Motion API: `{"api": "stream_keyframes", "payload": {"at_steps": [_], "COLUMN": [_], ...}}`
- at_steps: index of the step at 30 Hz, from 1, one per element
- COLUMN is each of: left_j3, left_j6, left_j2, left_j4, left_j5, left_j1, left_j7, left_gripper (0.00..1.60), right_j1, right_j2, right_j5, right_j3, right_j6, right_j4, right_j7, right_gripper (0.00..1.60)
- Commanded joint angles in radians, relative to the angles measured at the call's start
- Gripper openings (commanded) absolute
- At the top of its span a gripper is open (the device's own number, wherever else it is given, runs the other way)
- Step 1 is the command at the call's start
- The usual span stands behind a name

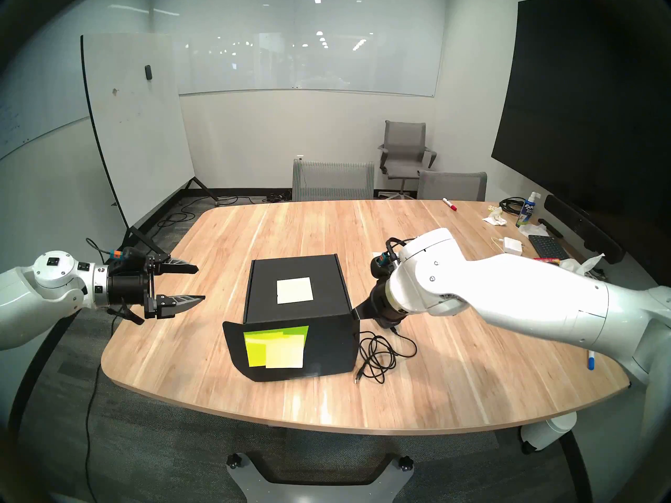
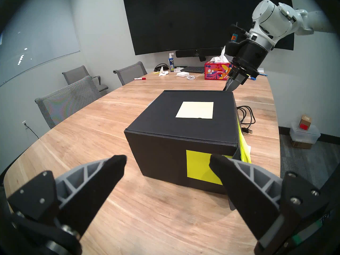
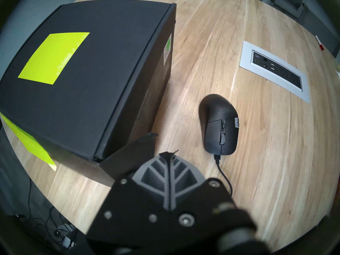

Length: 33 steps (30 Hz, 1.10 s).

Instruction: Open the box and place the mouse inside

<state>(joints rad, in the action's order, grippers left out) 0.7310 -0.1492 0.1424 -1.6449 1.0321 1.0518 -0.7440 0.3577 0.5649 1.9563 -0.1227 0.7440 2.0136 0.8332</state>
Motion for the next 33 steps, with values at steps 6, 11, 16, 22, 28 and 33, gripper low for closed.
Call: {"api": "stream_keyframes", "payload": {"at_steps": [6,11,16,22,28,33], "left_j3": [0.012,0.012,0.011,0.011,0.01,0.01], "left_j6": [-0.006,-0.006,-0.006,-0.006,-0.006,-0.006], "left_j2": [-0.001,-0.002,-0.002,-0.002,-0.002,-0.002], "left_j4": [0.0,0.0,0.0,0.0,0.0,0.0], "left_j5": [0.005,0.005,0.005,0.005,0.005,0.005], "left_j1": [-0.013,-0.013,-0.014,-0.014,-0.015,-0.015], "left_j7": [0.0,0.0,0.0,0.0,0.0,0.0], "left_gripper": [1.6,1.6,1.6,1.6,1.6,1.6], "right_j1": [-0.064,-0.082,-0.095,-0.116,-0.149,-0.17], "right_j2": [-0.032,-0.03,-0.019,-0.016,-0.014,-0.001], "right_j5": [0.104,0.144,0.192,0.226,0.238,0.254], "right_j3": [-0.04,-0.053,-0.064,-0.06,-0.033,-0.011], "right_j6": [0.024,0.023,0.005,-0.044,-0.094,-0.137], "right_j4": [0.103,0.141,0.197,0.272,0.324,0.353], "right_j7": [0.155,0.219,0.297,0.357,0.381,0.443], "right_gripper": [0.0,0.0,0.0,0.0,0.0,0.0]}}
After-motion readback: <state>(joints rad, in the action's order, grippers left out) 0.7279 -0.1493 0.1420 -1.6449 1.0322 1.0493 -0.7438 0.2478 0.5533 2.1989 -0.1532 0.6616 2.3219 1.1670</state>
